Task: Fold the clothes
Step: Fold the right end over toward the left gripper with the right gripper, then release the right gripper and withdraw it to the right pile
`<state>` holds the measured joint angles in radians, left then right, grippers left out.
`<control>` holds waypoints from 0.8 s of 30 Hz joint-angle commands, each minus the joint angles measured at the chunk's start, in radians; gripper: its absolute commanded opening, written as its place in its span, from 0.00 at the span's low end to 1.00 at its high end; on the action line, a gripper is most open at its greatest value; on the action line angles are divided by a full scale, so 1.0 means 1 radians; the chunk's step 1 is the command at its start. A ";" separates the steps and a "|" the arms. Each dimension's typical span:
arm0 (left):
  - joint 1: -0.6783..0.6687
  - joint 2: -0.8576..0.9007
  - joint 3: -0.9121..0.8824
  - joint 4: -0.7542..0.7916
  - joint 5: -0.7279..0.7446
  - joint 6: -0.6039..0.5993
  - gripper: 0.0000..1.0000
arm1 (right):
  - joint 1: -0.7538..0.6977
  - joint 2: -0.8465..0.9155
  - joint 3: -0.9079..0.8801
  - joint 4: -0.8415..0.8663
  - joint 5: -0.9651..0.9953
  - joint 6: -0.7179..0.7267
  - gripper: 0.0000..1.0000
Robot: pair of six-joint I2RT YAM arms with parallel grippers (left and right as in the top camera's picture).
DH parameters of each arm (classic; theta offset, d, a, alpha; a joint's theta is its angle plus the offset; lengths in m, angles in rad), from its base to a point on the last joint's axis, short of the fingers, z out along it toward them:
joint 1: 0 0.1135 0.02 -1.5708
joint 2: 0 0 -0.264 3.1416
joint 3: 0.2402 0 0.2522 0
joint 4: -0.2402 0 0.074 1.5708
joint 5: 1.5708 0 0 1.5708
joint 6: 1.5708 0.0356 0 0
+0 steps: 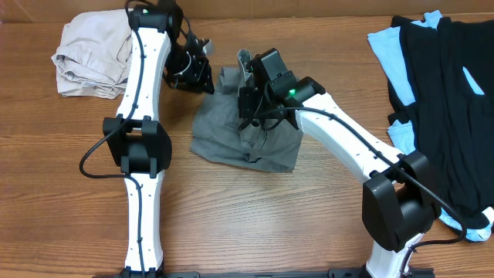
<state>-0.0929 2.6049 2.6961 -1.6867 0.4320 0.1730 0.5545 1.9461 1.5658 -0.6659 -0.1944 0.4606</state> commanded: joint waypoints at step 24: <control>0.082 -0.116 0.134 -0.003 0.002 -0.018 0.81 | -0.229 -0.225 0.170 -0.340 -0.027 -0.113 1.00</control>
<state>0.0250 2.4920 2.9135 -1.6836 0.4187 0.0727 0.4580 1.8530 1.6611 -0.9451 -0.2741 0.3408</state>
